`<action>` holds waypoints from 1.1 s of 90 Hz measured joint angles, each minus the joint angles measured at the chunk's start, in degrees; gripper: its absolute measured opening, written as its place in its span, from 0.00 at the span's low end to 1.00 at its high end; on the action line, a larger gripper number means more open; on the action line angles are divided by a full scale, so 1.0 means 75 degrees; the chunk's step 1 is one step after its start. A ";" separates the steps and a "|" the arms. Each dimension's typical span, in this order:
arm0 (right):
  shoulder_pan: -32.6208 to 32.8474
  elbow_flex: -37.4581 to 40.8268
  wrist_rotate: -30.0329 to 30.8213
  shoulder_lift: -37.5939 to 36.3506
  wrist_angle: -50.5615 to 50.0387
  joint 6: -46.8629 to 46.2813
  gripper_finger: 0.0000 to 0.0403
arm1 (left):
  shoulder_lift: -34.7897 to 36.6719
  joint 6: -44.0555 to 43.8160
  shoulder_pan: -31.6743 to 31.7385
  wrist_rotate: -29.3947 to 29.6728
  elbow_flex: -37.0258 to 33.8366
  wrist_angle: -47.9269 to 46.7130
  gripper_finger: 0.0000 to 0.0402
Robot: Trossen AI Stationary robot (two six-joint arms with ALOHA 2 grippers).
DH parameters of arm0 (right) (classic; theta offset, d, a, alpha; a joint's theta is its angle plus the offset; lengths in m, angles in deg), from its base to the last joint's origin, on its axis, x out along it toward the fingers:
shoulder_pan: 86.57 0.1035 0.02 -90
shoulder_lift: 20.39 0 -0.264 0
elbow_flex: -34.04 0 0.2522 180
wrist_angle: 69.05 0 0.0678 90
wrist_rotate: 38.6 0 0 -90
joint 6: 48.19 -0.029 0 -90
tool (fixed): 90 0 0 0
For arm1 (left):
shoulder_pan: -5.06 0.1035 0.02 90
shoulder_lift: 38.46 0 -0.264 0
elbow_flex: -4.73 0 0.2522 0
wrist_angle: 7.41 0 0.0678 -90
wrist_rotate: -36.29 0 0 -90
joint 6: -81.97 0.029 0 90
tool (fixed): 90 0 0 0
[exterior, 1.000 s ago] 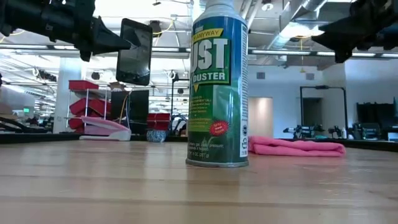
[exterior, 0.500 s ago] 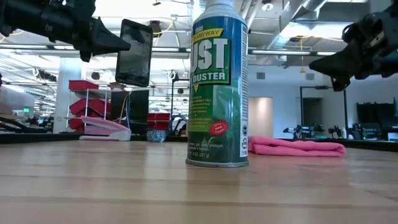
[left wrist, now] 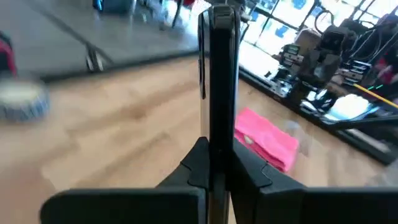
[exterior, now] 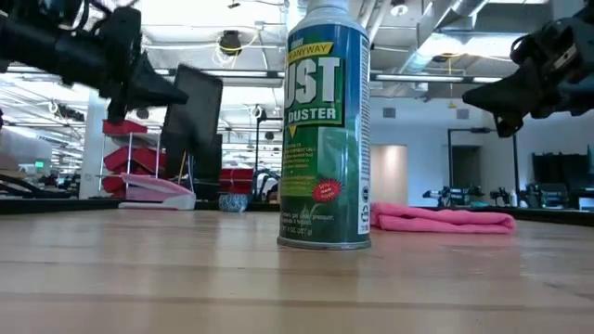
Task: Apply microfiber cloth
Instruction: Wipe the front of the black cellphone with the pink microfiber cloth
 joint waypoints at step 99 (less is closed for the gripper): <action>-0.0003 0.0015 0.0002 0.0130 -0.0081 0.0247 0.00 | -0.1160 -0.5941 0.0006 -0.2331 -0.0927 -0.1763 0.08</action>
